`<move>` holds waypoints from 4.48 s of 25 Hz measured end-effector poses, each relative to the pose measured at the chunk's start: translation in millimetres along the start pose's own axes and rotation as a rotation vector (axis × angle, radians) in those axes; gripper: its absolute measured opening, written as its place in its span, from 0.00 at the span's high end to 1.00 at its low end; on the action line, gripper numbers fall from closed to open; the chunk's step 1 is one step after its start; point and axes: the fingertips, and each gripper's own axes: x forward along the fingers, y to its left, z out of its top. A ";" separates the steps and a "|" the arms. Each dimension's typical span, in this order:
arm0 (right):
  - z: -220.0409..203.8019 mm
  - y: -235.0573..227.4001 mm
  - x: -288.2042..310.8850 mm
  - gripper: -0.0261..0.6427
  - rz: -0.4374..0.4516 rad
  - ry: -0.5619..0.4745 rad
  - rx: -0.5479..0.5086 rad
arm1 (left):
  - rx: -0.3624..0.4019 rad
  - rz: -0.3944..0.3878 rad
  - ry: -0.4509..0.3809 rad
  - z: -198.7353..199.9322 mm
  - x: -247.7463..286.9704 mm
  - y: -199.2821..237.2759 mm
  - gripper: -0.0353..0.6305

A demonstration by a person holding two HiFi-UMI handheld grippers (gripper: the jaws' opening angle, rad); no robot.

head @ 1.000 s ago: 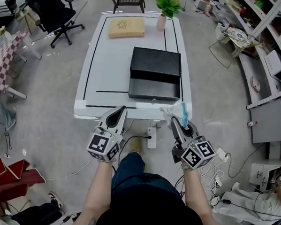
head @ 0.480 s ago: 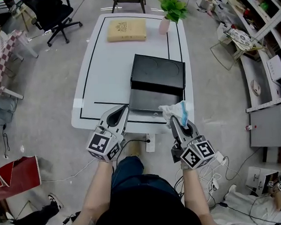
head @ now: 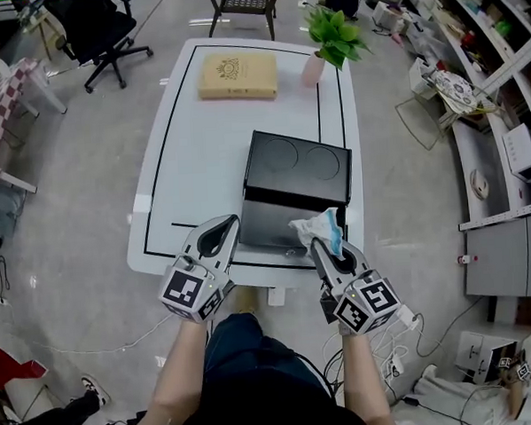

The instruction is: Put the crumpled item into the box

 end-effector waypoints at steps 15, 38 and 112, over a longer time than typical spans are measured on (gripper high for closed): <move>-15.6 -5.0 62.3 0.86 0.134 0.278 -0.192 | -0.048 0.028 -0.019 -3.7 18.6 29.0 0.95; -59.8 5.6 90.6 0.86 0.391 0.656 -0.068 | -0.060 0.058 0.004 -21.5 23.0 39.0 0.94; -30.0 -2.5 28.2 0.95 0.034 0.478 -0.340 | -0.057 0.005 0.009 -22.7 -15.0 -13.0 0.95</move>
